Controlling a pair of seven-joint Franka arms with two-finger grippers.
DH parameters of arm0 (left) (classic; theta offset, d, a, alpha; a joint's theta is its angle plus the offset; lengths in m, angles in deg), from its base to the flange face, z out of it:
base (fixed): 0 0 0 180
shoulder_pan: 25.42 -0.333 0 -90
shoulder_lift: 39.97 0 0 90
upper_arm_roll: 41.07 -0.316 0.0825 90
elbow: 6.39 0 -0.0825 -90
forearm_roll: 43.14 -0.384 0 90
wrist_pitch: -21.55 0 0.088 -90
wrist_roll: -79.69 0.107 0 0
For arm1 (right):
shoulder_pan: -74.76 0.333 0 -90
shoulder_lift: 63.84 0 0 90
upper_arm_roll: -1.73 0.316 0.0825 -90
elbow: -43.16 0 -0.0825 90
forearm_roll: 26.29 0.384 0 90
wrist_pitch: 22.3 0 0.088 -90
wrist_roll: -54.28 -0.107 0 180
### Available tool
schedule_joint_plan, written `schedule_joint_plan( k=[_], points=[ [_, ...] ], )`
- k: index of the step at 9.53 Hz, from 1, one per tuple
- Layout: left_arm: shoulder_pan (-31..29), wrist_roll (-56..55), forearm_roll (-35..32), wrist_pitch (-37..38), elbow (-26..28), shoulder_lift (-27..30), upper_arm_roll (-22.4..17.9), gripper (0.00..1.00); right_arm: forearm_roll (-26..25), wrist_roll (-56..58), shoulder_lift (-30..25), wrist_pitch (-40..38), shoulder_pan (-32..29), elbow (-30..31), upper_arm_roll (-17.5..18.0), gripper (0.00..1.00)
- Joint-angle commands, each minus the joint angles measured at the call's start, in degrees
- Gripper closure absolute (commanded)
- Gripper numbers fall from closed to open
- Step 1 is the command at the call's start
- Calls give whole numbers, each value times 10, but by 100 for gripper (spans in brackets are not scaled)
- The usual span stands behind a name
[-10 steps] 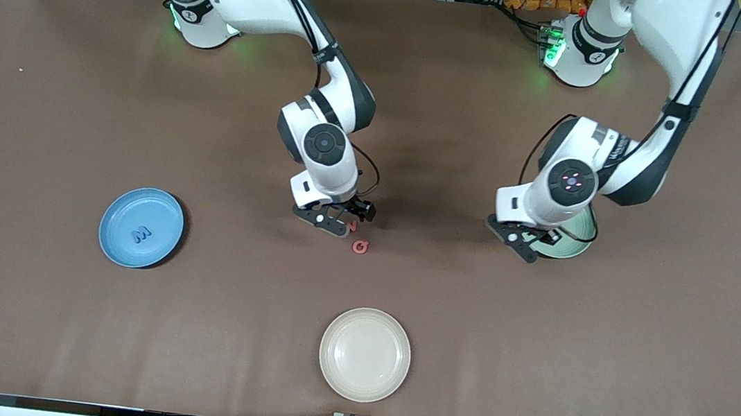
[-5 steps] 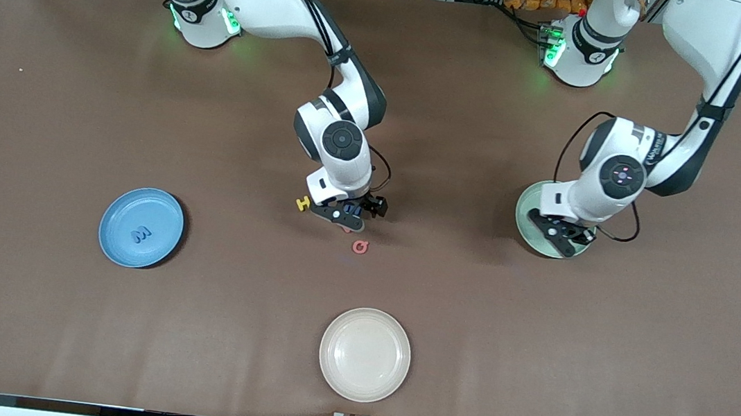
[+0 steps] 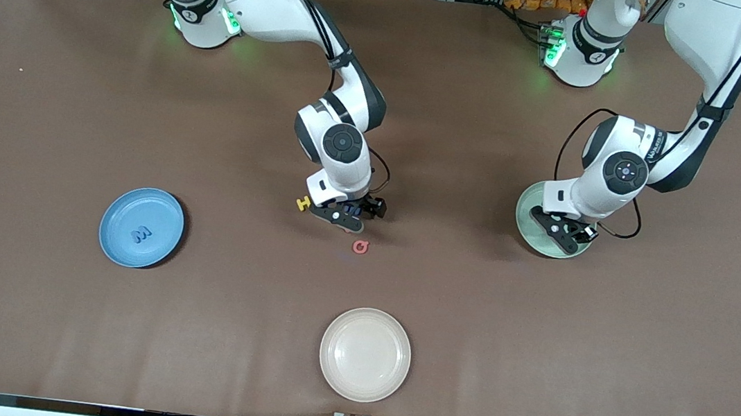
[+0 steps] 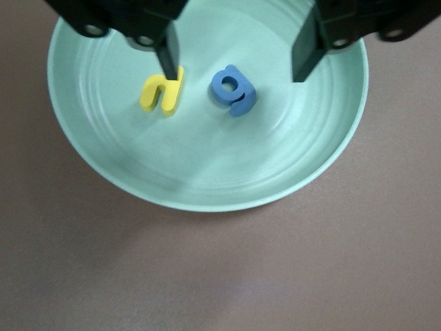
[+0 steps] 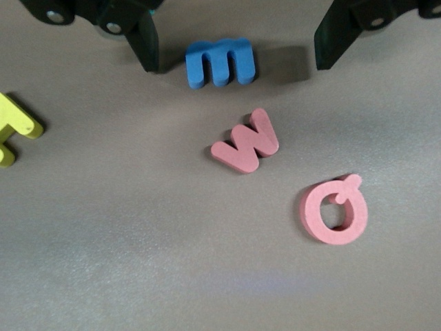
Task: Sort uppercase to blue plate, lowercase to green plate
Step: 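Open the left gripper to drop the blue letter onto the green plate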
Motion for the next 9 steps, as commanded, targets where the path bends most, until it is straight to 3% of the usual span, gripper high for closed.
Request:
schedule_joint_plan(
  k=[1,3,5,9],
  points=[
    [8,-53,-4,-5,2,8,11,0,8,1,5,-1,1,-6,-4,0],
    [50,-159,-1,9,-35,1,36,0,7,20,-19,-3,0,25,-4,0],
    [101,-235,0,73,-116,-29,36,0,7,34,-50,0,3,69,-4,0],
    [162,-370,0,86,-198,-78,36,0,7,49,-107,3,6,132,-4,0]
  ],
)
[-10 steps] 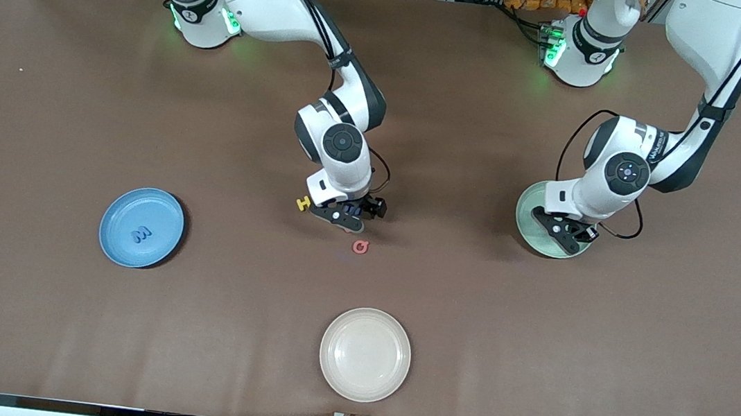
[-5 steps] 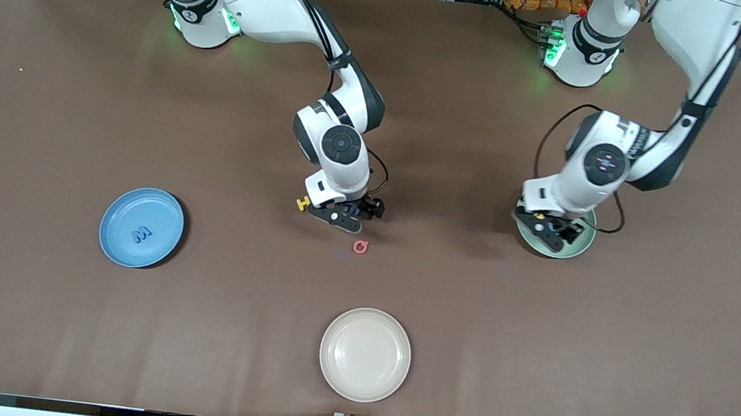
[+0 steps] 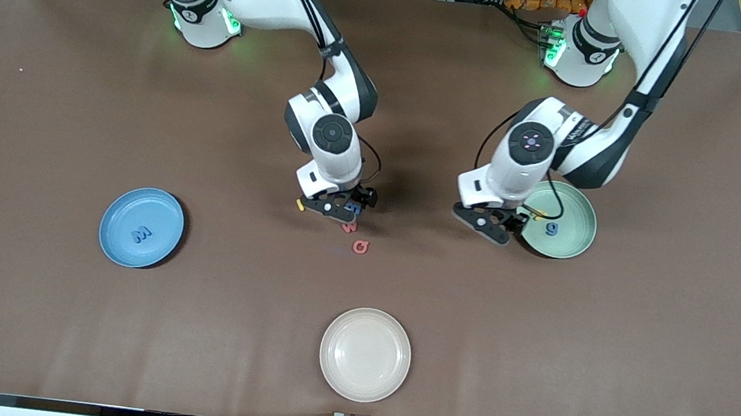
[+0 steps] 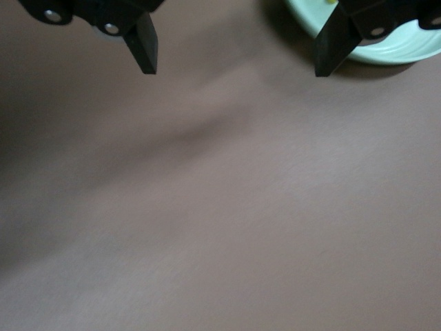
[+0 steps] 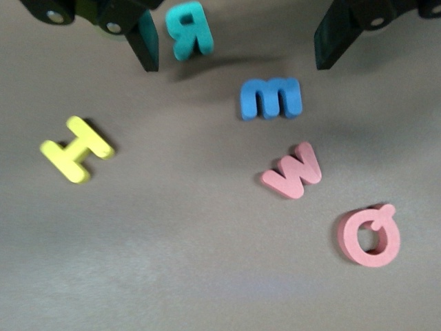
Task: Sort uppercase to blue plate, lowercase to green plate
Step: 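Grasp the teal R with the right gripper while the left gripper returns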
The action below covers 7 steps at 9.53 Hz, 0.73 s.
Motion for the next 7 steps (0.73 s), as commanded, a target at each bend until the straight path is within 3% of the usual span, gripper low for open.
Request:
schedule_joint_plan(
  k=[1,3,7],
  points=[
    [12,-36,0,13,-44,-31,-3,0,7,10,-35,20,16,61,-2,0],
    [12,-37,0,14,-45,-31,-3,0,6,10,-46,82,24,109,-2,0],
    [25,-70,0,14,-69,-48,-2,0,6,7,-53,78,32,118,-3,0]
  ],
)
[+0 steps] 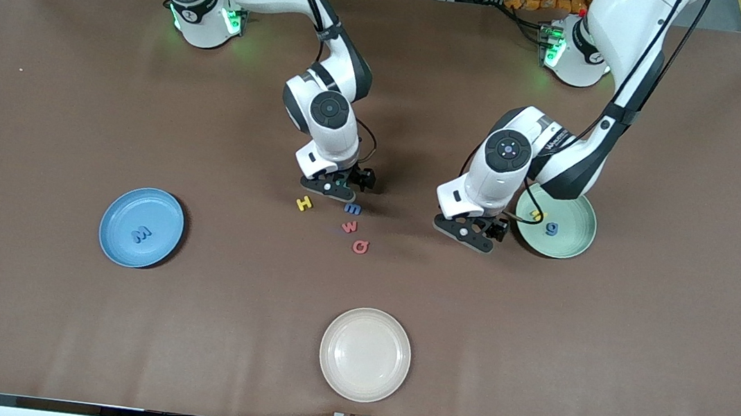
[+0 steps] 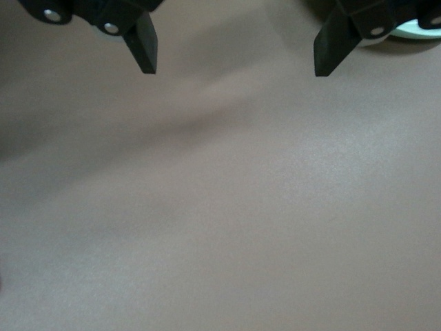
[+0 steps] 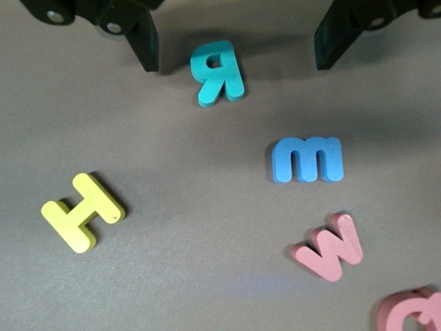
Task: Sort uppercase to blue plate, lowercase to green plate
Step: 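Grasp the teal R with the right gripper while the left gripper returns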
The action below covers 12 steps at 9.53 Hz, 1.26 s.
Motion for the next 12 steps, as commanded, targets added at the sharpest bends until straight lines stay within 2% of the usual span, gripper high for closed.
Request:
schedule_joint_plan(
  k=[1,3,4,5,9,12],
  points=[
    [14,-29,1,10,-18,-14,-1,0,5,4,-25,4,4,27,-5,9],
    [17,-33,0,10,-19,-23,-1,0,4,4,-20,7,2,27,-7,63],
    [18,-34,0,10,-19,-25,-1,0,3,4,-19,8,2,27,-7,84],
    [22,-39,0,10,-21,-25,-1,0,3,5,-19,8,2,27,-7,99],
    [38,-75,-6,10,-42,-44,-2,0,-3,6,-27,8,-1,31,-17,100],
    [32,-81,0,5,-46,-44,-2,0,-5,30,-76,-23,0,30,-76,100]
  ],
)
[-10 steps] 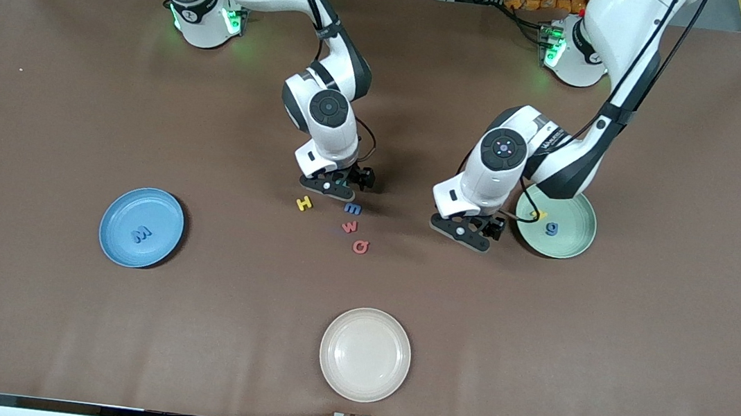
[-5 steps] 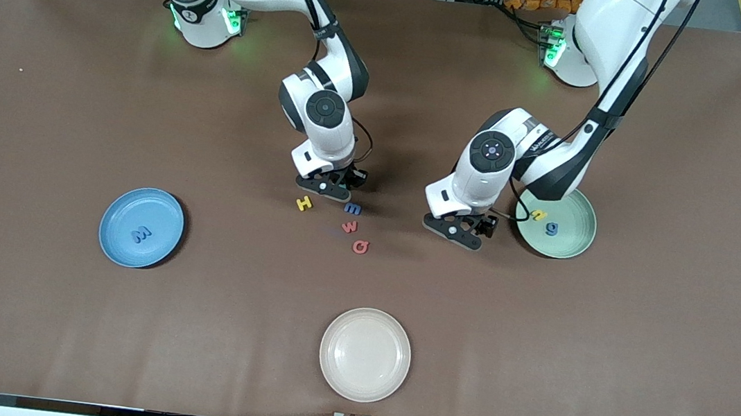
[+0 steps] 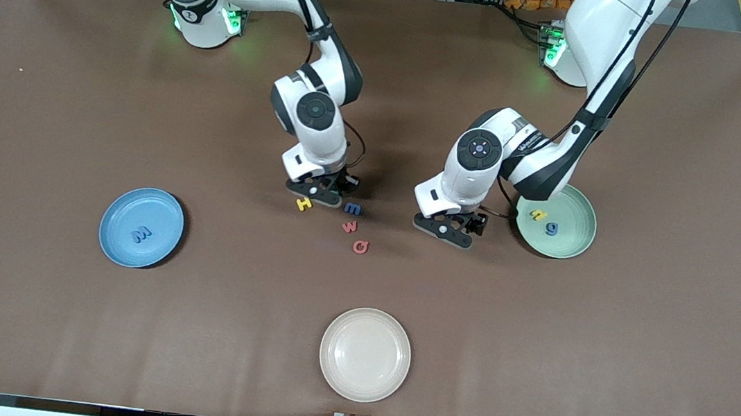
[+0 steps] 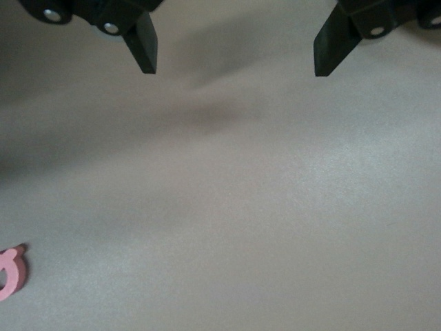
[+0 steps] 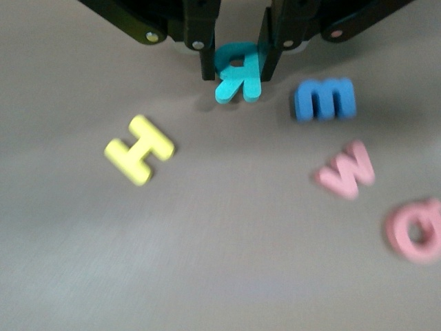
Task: Sort uppercase to blue plate, lowercase to green plate
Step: 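Grasp the teal R with the right gripper while the left gripper returns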
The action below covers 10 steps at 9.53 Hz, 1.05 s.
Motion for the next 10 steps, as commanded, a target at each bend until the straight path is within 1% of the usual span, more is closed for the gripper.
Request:
schedule_joint_plan(
  k=[1,2,3,4,5,7,8,9,10],
  points=[
    [-3,-16,0,4,-21,-6,0,0,-3,61,-63,-49,-1,19,-56,100],
    [-1,-17,13,4,-32,-10,1,0,-3,101,-70,-65,-1,16,-85,100],
    [9,-20,52,4,-57,-21,1,0,-3,140,-71,-72,-5,16,-112,100],
    [37,-35,92,4,-84,-38,0,0,-3,185,-71,-76,-17,16,-130,100],
    [61,-67,106,4,-108,-55,0,0,-3,239,-71,-84,-52,16,-136,100],
    [90,-152,106,4,-128,-78,0,0,-2,365,-75,-90,-134,17,-136,100],
    [110,-185,105,4,-141,-91,0,0,-2,415,-74,-98,-163,15,-136,100],
    [122,-214,105,4,-146,-102,-1,0,-2,463,-74,-99,-194,15,-136,100],
    [123,-223,107,4,-164,-116,-1,0,-2,509,-72,-99,-219,13,-136,100]
  ],
)
